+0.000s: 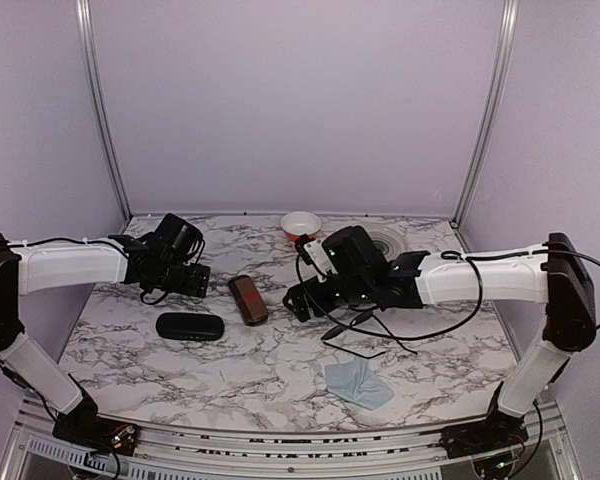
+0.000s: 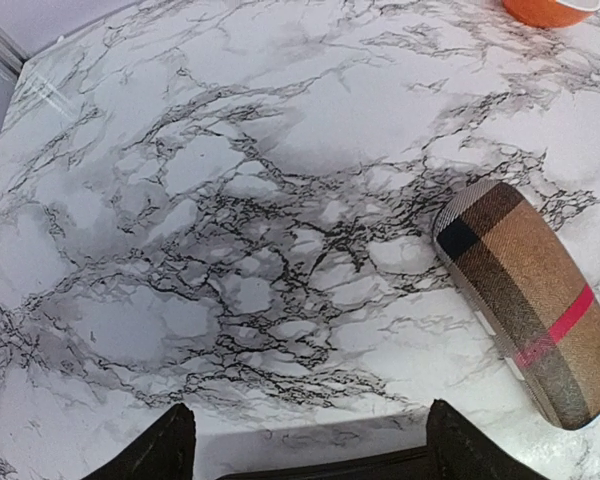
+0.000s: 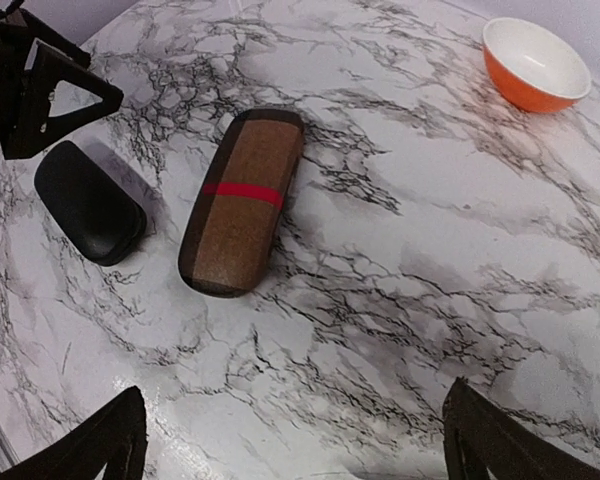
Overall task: Organize the sunglasses
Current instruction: Rotate the case with sunglasses at the center of the board, then pick up the sunglasses case from the center of the board.
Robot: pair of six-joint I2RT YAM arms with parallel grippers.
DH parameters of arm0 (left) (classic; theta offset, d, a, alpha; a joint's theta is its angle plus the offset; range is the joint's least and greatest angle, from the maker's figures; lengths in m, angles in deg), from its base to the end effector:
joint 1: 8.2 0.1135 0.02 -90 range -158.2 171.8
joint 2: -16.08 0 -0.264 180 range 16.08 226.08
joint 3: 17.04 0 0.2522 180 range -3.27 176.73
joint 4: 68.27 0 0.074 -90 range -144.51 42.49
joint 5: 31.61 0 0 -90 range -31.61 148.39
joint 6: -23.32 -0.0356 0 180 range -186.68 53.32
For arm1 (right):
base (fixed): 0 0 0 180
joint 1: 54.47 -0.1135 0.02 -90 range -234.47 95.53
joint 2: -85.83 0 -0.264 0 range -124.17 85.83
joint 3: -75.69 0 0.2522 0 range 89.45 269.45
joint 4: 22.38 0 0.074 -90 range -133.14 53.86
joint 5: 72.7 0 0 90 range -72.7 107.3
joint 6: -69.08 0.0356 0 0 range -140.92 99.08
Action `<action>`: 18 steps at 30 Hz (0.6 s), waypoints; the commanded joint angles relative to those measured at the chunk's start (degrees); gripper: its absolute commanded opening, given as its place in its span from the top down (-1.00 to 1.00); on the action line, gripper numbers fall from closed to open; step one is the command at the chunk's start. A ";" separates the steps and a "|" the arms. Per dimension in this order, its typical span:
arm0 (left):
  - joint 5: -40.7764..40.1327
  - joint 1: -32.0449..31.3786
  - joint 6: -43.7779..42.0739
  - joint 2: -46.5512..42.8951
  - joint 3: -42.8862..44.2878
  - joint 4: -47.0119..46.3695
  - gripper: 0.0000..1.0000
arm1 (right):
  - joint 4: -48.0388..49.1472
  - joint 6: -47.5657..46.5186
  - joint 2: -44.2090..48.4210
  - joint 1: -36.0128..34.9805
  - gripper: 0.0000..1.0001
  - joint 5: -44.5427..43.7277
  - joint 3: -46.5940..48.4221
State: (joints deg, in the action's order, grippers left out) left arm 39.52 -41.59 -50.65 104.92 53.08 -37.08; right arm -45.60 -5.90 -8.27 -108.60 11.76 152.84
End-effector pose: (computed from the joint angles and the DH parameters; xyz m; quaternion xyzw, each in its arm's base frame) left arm 0.2759 -0.1681 0.2141 0.0843 0.9246 -0.0014 0.3715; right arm 0.2159 0.2927 0.2327 -0.2840 0.8604 0.2027 0.3713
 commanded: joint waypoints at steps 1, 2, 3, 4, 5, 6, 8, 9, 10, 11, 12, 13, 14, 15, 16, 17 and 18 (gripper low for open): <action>0.53 -0.22 -0.47 -4.03 -1.11 -1.22 -0.60 | -0.21 0.13 -9.12 -2.51 -0.99 -0.93 10.05; 0.10 -0.22 -0.55 -4.82 -1.73 -1.22 -0.60 | -0.85 0.10 -11.48 -2.97 -0.99 -1.43 12.42; -0.27 -0.24 -0.64 -5.65 -2.50 -1.23 -0.60 | -1.80 0.10 -13.72 -3.34 -1.00 -1.66 14.89; -0.64 -0.19 -0.58 -6.60 -3.18 -1.22 -0.61 | -2.43 0.26 -16.61 -3.49 -1.00 -1.65 16.87; -0.78 -0.27 -0.42 -7.32 -3.93 -1.36 -0.61 | -2.88 0.47 -18.68 -3.60 -1.00 -1.62 18.75; -0.97 -0.25 -0.28 -8.02 -4.68 -1.62 -0.61 | -3.38 0.74 -20.52 -3.68 -1.00 -1.42 20.41; -1.71 -0.23 0.07 -8.99 -5.91 -2.09 -0.61 | -4.24 1.04 -23.93 -3.82 -0.99 -1.00 23.59; -1.99 -0.27 0.15 -9.38 -6.46 -2.40 -0.61 | -4.59 0.99 -25.70 -3.94 -1.00 -0.78 25.07; -2.04 -0.25 0.14 -9.65 -6.92 -2.64 -0.61 | -4.80 0.68 -27.25 -4.15 -1.00 -0.60 26.40; -2.04 -0.23 0.14 -9.85 -7.23 -2.90 -0.61 | -4.99 0.35 -28.60 -4.45 -0.99 -0.71 27.70; -2.00 -0.26 0.22 -9.98 -7.51 -3.08 -0.61 | -5.18 0.00 -29.88 -4.75 -1.00 -0.90 28.88; -1.90 -0.26 0.16 -10.07 -7.61 -3.16 -0.61 | -5.38 -0.18 -30.92 -5.02 -1.00 -0.98 29.94; -1.82 -0.25 0.14 -10.09 -7.70 -3.32 -0.61 | -5.44 -0.36 -31.83 -5.21 -0.99 -0.91 30.81; -1.79 -0.23 0.14 -10.09 -7.75 -3.47 -0.61 | -5.55 -0.51 -32.65 -5.34 -0.99 -1.00 31.63; -1.72 -0.26 0.07 -10.09 -7.83 -3.65 -0.61 | -5.62 -0.51 -33.32 -5.49 -0.99 -1.07 32.69; -1.51 -0.22 0.03 -10.04 -7.88 -3.91 -0.61 | -5.78 -0.59 -33.97 -5.54 -0.99 -1.32 33.40; -1.37 -0.27 -0.02 -10.05 -7.92 -4.02 -0.61 | -6.15 -0.60 -34.60 -5.55 -0.99 -1.62 34.13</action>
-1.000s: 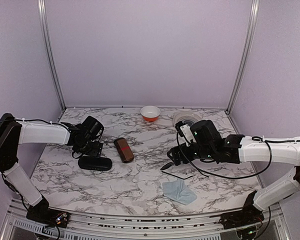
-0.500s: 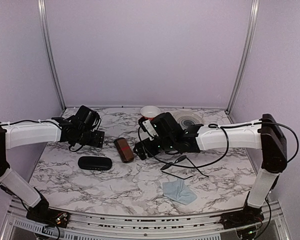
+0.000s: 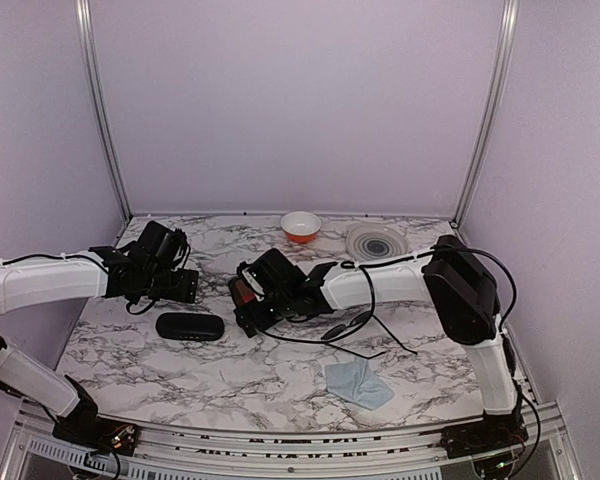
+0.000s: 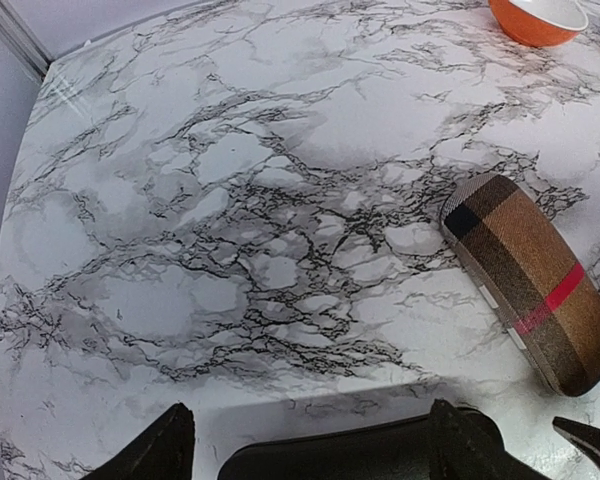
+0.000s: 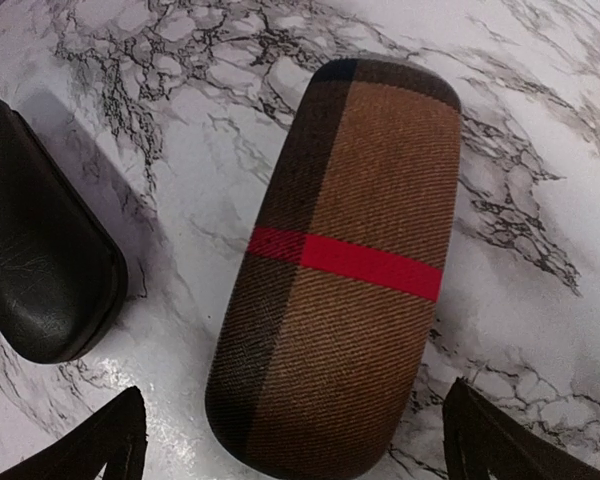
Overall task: Organize the sunglasses
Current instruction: Pick up the sunglasses case from the center of the board, then pass from the right arm to the left
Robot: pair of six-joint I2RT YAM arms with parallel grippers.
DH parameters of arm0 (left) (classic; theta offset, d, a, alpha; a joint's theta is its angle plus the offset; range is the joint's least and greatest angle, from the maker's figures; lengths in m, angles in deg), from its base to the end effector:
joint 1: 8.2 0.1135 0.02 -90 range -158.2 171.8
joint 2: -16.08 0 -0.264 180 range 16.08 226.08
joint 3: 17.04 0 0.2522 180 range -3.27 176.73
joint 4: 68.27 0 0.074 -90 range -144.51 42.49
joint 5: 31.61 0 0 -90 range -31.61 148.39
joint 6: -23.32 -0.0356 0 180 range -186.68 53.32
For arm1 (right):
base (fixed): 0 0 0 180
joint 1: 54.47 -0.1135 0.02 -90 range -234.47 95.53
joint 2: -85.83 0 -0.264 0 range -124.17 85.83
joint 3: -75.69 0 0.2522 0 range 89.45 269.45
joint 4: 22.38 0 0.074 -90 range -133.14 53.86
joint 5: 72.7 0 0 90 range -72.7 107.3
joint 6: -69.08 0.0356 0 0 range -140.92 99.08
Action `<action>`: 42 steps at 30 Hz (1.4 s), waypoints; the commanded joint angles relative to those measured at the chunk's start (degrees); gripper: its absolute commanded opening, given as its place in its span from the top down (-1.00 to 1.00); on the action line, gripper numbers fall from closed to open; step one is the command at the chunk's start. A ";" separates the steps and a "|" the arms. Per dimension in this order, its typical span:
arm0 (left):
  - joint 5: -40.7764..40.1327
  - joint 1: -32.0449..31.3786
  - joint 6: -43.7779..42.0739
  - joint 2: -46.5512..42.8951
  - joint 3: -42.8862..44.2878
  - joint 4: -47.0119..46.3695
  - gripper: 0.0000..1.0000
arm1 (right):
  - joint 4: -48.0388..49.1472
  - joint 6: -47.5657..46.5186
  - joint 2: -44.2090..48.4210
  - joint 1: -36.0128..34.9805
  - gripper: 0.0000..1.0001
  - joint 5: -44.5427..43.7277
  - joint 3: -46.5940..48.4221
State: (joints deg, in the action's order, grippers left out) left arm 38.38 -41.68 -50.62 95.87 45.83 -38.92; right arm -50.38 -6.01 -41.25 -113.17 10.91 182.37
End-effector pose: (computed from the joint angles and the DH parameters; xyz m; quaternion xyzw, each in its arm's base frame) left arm 0.2476 -0.1491 0.2223 0.0744 0.9132 -0.0073 0.4006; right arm 0.2570 0.4151 0.1544 -0.3297 0.8734 0.1707 0.3151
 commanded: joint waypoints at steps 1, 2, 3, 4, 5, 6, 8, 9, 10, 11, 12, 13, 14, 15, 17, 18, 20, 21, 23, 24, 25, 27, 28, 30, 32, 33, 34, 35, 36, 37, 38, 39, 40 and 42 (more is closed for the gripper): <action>-0.09 -0.19 -0.06 -0.88 -0.75 -2.28 -0.61 | -1.58 -0.55 -2.24 -1.08 -1.00 -1.19 5.27; 0.07 -0.19 -0.10 -0.79 -0.79 -2.46 -0.61 | -2.05 -0.71 -3.03 -1.06 -1.00 -1.78 6.11; 0.26 -0.19 -0.07 -0.66 -0.90 -2.57 -0.61 | -2.52 -0.70 -3.75 -1.03 -0.99 -2.43 7.06; 0.32 -0.16 0.01 -0.69 -1.12 -2.71 -0.61 | -2.93 -0.87 -4.80 -1.06 -0.99 -2.94 7.99; 0.40 -0.16 0.03 -0.64 -1.26 -2.85 -0.61 | -3.18 -0.96 -5.49 -1.07 -0.98 -3.44 8.49; 0.49 -0.16 0.03 -0.64 -1.43 -2.91 -0.60 | -3.44 -1.14 -6.18 -1.09 -0.93 -3.86 8.58; 0.63 -0.16 0.03 -0.73 -1.67 -3.07 -0.60 | -3.90 -1.46 -7.18 -1.07 -0.77 -4.79 11.09; 0.78 -0.19 0.03 -0.78 -1.79 -3.22 -0.61 | -4.07 -1.47 -7.67 -1.15 -0.73 -5.33 11.41; 0.92 -0.17 0.02 -0.78 -1.89 -3.27 -0.60 | -4.23 -1.45 -8.06 -1.16 -0.68 -5.80 11.73; 1.06 -0.19 0.15 -0.73 -2.11 -3.36 -0.61 | -4.56 -1.50 -8.35 -1.22 -0.64 -6.08 11.99; 1.10 -0.14 0.20 -0.69 -2.30 -3.56 -0.61 | -4.88 -1.62 -8.57 -1.24 -0.56 -6.32 12.28; 1.11 -0.17 0.18 -0.69 -2.48 -3.65 -0.60 | -5.06 -1.66 -8.69 -1.37 -0.50 -6.79 12.42; 1.19 -0.19 0.16 -0.61 -2.64 -3.81 -0.60 | -5.21 -1.86 -8.59 -1.53 -0.41 -7.69 12.46; 1.24 -0.19 0.23 -0.60 -2.69 -3.84 -0.60 | -5.20 -1.94 -8.28 -1.79 -0.38 -8.75 12.23; 1.41 -0.18 0.20 -0.56 -2.65 -3.90 -0.60 | -4.90 -2.47 -7.26 -2.23 -0.34 -10.20 11.61; 1.52 -0.19 0.15 -0.59 -2.61 -3.87 -0.60 | -4.58 -2.64 -6.50 -2.41 -0.32 -10.62 11.01; 1.79 -0.19 0.04 -0.97 -2.47 -3.89 -0.60 | -3.32 -2.92 -3.98 -2.64 -0.32 -10.97 7.80; 2.00 -0.17 0.03 -1.26 -2.44 -3.90 -0.60 | -2.56 -2.88 -2.46 -2.65 -0.32 -10.75 6.12; 2.66 -0.19 0.04 -2.10 -2.34 -3.88 -0.60 | -0.98 -3.39 1.16 -2.65 -0.30 -10.65 3.17; 3.10 -0.17 0.03 -2.62 -2.23 -3.85 -0.60 | -0.24 -3.96 3.31 -2.65 -0.29 -10.65 1.73; 3.70 -0.23 0.03 -3.15 -2.19 -3.89 -0.60 | 0.30 -4.57 5.52 -2.63 -0.27 -10.55 0.11; 5.51 -0.28 0.03 -4.64 -1.95 -3.88 -0.60 | 1.54 -5.55 9.97 -2.46 -0.23 -9.84 -3.26; 6.61 -0.28 0.10 -5.52 -1.87 -3.85 -0.59 | 2.41 -6.03 12.42 -2.28 -0.21 -8.77 -5.28; 9.55 -0.32 0.03 -7.85 -1.54 -4.18 -0.60 | 4.15 -6.59 18.26 -1.69 -0.19 -5.13 -9.17; 13.42 -0.52 -0.20 -10.25 -1.65 -5.06 -0.60 | 6.32 -7.08 23.42 -0.98 -0.17 -1.52 -13.24; 15.41 -0.60 -0.23 -11.54 -1.91 -5.88 -0.60 | 7.02 -7.03 26.00 -0.60 -0.15 -0.35 -15.10; 17.82 -0.62 -0.30 -13.09 -2.40 -7.14 -0.59 | 7.70 -6.87 28.39 -0.17 -0.14 0.91 -16.81; 20.30 -0.70 -0.24 -14.48 -3.13 -8.90 -0.60 | 8.36 -6.64 30.87 0.26 -0.14 2.79 -18.58; 23.07 -0.71 -0.19 -16.01 -3.85 -10.68 -0.60 | 9.27 -6.30 33.10 0.71 -0.13 4.63 -20.24; 26.30 -0.72 -0.06 -17.42 -4.75 -13.55 -0.60 | 10.38 -5.84 35.52 1.27 -0.13 6.42 -21.93; 29.11 -0.70 0.13 -18.67 -5.53 -15.81 -0.60 | 11.61 -5.37 37.84 1.83 -0.12 8.74 -23.61; 32.09 -0.67 0.56 -19.82 -6.27 -17.90 -0.60 | 13.16 -4.89 39.87 2.26 -0.12 10.53 -25.14; 34.59 -0.73 1.08 -20.76 -6.75 -20.23 -0.59 | 14.42 -4.25 41.83 2.61 -0.11 12.16 -26.59; 40.27 -0.79 1.91 -21.89 -7.92 -24.56 -0.60 | 16.31 -3.14 44.88 3.28 -0.11 15.28 -28.89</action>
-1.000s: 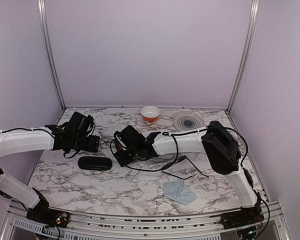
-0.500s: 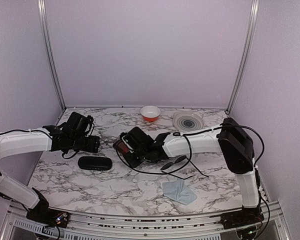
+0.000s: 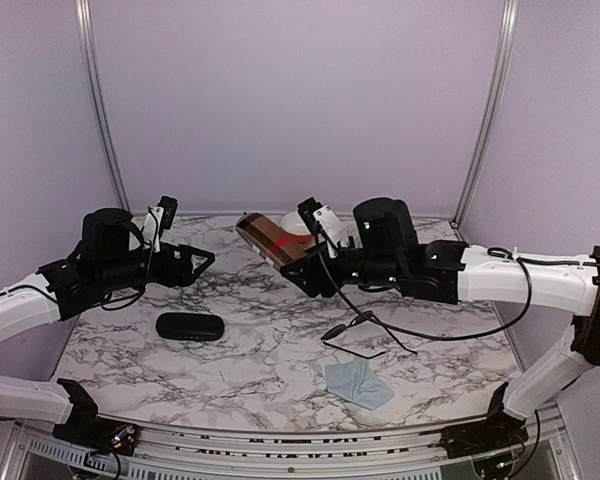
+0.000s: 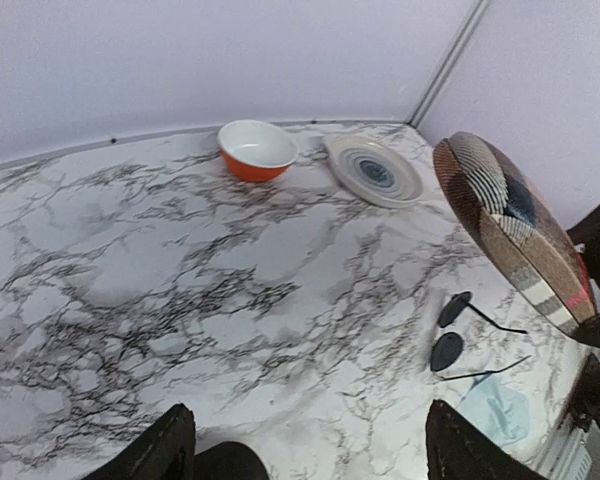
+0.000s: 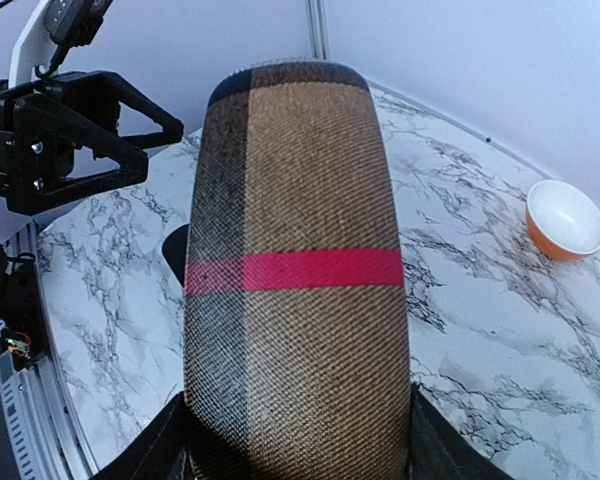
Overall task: Organize the sunglasses
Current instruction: Pass from the right arm to the left
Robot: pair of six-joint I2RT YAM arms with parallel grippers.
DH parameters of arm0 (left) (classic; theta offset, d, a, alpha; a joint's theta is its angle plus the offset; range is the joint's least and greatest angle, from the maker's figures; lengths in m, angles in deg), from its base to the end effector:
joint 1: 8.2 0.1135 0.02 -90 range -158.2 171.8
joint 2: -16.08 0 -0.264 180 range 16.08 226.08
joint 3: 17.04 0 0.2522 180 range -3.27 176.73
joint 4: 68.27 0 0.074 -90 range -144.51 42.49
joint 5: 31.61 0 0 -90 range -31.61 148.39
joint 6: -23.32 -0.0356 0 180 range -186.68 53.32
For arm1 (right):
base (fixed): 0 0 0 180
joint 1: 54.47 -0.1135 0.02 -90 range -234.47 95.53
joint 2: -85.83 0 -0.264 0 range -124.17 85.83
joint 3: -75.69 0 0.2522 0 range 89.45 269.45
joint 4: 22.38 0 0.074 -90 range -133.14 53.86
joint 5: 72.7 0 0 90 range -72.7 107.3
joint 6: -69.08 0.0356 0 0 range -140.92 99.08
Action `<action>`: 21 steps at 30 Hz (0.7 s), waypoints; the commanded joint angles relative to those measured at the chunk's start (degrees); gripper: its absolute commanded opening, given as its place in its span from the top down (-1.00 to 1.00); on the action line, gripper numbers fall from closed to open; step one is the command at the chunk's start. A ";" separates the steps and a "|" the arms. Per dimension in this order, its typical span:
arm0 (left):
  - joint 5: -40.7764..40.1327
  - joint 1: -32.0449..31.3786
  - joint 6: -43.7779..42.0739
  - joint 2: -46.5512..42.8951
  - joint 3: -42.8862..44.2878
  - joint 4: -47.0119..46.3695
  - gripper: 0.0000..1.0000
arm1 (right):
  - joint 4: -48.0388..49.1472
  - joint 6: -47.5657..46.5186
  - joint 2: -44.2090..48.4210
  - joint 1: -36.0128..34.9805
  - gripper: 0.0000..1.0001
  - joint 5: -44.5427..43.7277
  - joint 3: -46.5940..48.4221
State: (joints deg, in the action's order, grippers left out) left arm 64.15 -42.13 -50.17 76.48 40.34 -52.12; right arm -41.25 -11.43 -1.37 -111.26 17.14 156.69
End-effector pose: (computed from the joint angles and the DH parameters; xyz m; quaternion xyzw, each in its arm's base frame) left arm 0.2011 -0.1396 0.2938 0.1520 0.8002 -0.2837 0.5061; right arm 0.1957 0.2987 0.3035 -0.3378 0.7732 0.2925 0.4501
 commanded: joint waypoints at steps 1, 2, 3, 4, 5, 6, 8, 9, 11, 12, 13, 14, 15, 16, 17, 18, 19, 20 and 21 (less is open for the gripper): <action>17.06 -0.31 1.78 -2.75 -2.87 -13.01 -0.60 | 7.81 2.63 6.04 1.50 -0.11 10.04 -3.70; 19.62 -0.30 2.26 -2.76 -2.92 -14.18 -0.60 | 8.70 3.01 6.97 1.59 -0.10 10.95 -4.23; 21.58 -0.42 2.69 -2.71 -2.78 -15.30 -0.60 | 9.63 3.28 7.89 1.68 -0.10 12.14 -4.79; 23.27 -0.55 2.99 -2.48 -2.63 -16.38 -0.60 | 10.46 3.68 8.48 1.71 -0.10 13.21 -5.36; 24.83 -0.66 3.33 -2.28 -2.44 -17.49 -0.60 | 11.78 4.26 9.21 1.77 -0.10 14.40 -5.88; 26.82 -0.88 3.55 -2.04 -2.24 -18.57 -0.60 | 13.22 4.81 9.81 1.83 -0.10 15.87 -6.56; 29.62 -1.46 3.77 -1.60 -1.90 -20.75 -0.61 | 16.28 6.34 10.66 1.86 -0.09 18.37 -7.73; 30.71 -1.82 3.91 -1.47 -1.87 -21.79 -0.62 | 17.70 7.34 11.06 1.94 -0.09 19.32 -8.21; 32.60 -2.55 4.32 -1.26 -1.12 -24.59 -0.64 | 20.61 9.09 11.41 1.98 -0.08 20.99 -8.80; 33.60 -2.88 4.50 -1.05 -0.40 -25.88 -0.66 | 22.05 9.97 11.58 1.95 -0.07 22.04 -9.13; 34.39 -3.23 4.71 -0.90 -0.14 -27.19 -0.68 | 23.50 11.00 11.61 1.95 -0.07 22.92 -9.32; 35.26 -3.47 4.94 -0.61 0.15 -28.40 -0.70 | 25.03 12.02 11.69 1.95 -0.06 23.71 -9.58; 36.16 -3.73 5.36 -0.27 0.35 -30.04 -0.71 | 26.49 12.92 11.66 1.89 -0.05 24.43 -9.74; 36.81 -4.00 5.78 0.14 0.67 -31.55 -0.72 | 27.56 13.74 11.69 1.88 -0.05 25.10 -9.72; 37.45 -4.29 6.39 0.42 0.99 -32.89 -0.72 | 28.61 14.38 11.61 1.87 -0.04 25.86 -9.71; 37.82 -4.45 6.99 0.68 1.25 -34.54 -0.73 | 29.51 14.98 11.57 1.85 -0.02 26.33 -9.60; 38.05 -4.47 7.63 0.84 1.46 -36.23 -0.74 | 30.37 15.56 11.56 1.86 -0.01 26.89 -9.53; 38.24 -4.47 8.41 1.10 1.69 -37.79 -0.74 | 31.49 16.16 11.61 1.79 0.00 27.28 -9.60; 38.39 -4.48 9.21 1.37 1.92 -39.41 -0.74 | 32.42 16.66 11.57 1.74 0.00 27.65 -9.62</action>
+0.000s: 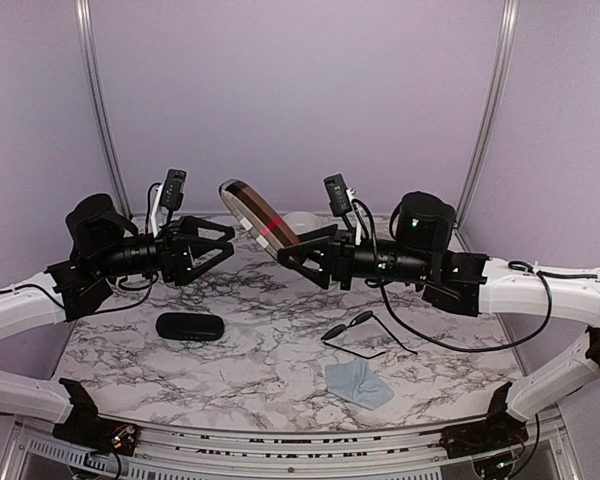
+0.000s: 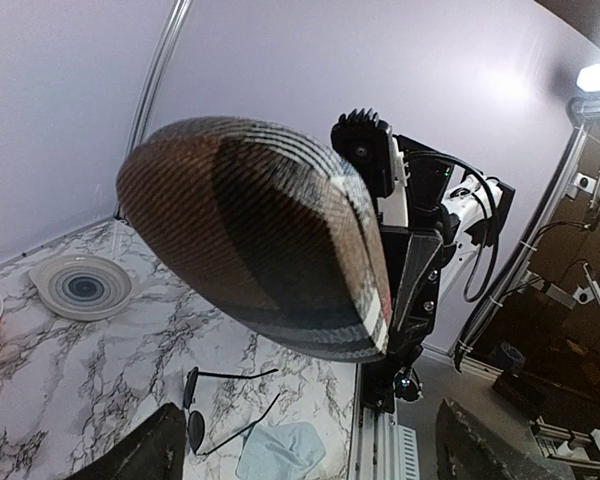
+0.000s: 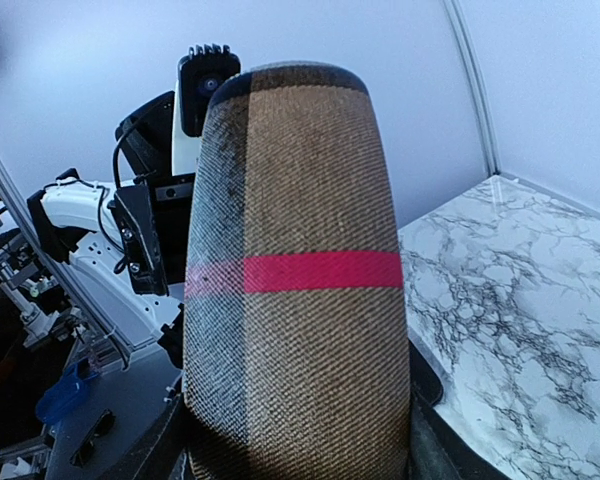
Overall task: Organize the sunglasses
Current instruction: Pass from the right arm to the left
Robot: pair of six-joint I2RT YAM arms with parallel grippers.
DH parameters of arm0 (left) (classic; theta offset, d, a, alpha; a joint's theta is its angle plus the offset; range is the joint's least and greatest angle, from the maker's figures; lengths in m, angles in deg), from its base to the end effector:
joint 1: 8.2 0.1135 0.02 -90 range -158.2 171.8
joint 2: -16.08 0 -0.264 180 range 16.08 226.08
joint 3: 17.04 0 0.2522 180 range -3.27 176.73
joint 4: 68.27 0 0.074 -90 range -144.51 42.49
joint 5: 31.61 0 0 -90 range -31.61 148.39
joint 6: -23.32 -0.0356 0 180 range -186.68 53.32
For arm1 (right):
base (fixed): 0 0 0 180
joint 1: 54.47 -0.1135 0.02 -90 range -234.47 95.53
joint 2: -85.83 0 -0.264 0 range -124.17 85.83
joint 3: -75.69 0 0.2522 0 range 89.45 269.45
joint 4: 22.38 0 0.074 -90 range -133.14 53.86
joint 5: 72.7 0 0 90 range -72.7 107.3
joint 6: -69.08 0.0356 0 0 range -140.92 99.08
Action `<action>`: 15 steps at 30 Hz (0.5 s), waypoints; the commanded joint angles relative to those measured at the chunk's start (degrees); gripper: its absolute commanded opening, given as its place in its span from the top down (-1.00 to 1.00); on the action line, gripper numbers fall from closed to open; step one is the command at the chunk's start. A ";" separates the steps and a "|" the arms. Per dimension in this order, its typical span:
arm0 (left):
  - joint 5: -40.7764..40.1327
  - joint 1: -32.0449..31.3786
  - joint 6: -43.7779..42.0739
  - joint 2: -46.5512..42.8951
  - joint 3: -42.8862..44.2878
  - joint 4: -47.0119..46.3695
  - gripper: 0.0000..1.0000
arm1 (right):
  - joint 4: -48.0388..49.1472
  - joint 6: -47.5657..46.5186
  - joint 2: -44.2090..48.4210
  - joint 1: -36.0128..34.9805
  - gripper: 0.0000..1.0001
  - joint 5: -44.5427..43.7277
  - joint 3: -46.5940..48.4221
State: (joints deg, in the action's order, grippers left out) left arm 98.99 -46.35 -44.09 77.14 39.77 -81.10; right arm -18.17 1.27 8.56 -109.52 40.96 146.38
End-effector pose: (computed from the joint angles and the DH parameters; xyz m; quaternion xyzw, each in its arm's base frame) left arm 0.1773 -0.1687 0.3409 0.3434 0.5705 -0.5547 0.4990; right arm 0.1710 0.2696 0.3377 -0.3359 0.6373 0.5385 0.4371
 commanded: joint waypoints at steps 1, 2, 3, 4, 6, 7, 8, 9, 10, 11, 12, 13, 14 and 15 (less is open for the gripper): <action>3.54 -0.26 3.76 1.06 2.87 -11.57 -0.74 | 9.88 4.18 1.54 -0.12 0.01 4.32 0.90; 3.45 -0.26 4.46 1.43 3.25 -12.59 -0.75 | 10.24 4.21 1.35 -0.31 0.01 4.75 1.16; 3.37 -0.26 5.27 1.92 3.53 -13.86 -0.75 | 10.50 4.10 1.23 -0.52 0.01 5.16 1.49; 3.09 -0.26 6.44 2.47 3.84 -15.11 -0.74 | 10.78 3.85 1.06 -0.76 0.01 5.56 1.73; 2.69 -0.26 9.26 3.62 4.50 -17.89 -0.72 | 11.89 3.81 0.77 -1.14 0.01 6.66 1.95; 3.13 -0.26 10.76 4.24 4.89 -19.54 -0.72 | 12.61 4.15 0.59 -1.22 0.01 7.62 2.01; 3.58 -1.93 12.15 4.86 5.14 -21.39 -0.71 | 13.21 4.27 0.39 -1.30 0.01 8.17 2.14; 3.79 -2.23 13.44 5.41 5.30 -23.02 -0.70 | 13.52 4.15 0.30 -1.48 0.01 8.31 2.31; 3.89 -2.45 14.37 5.75 5.50 -24.31 -0.69 | 13.51 3.91 0.23 -1.71 0.01 8.26 2.47; 3.95 -2.60 15.08 6.11 5.67 -25.21 -0.69 | 13.45 3.71 0.14 -1.85 0.01 8.27 2.62; 3.99 -2.75 15.50 6.38 5.83 -25.81 -0.69 | 13.10 3.43 0.05 -2.03 0.01 8.13 2.91; 4.20 -2.92 15.73 6.64 5.96 -26.28 -0.69 | 12.91 3.27 -0.09 -2.09 0.01 8.03 3.08; 4.55 -3.08 16.00 6.93 6.06 -26.66 -0.69 | 12.88 3.11 -0.14 -2.08 0.01 7.83 3.18; 4.84 -3.19 16.30 7.18 6.22 -27.27 -0.69 | 12.81 3.05 -0.15 -2.08 0.01 7.58 3.30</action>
State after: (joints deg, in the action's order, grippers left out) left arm 101.97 -49.06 -31.24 83.56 43.86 -101.38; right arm -8.77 4.59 8.47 -111.07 47.95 146.57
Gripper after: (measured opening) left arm 0.844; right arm 0.612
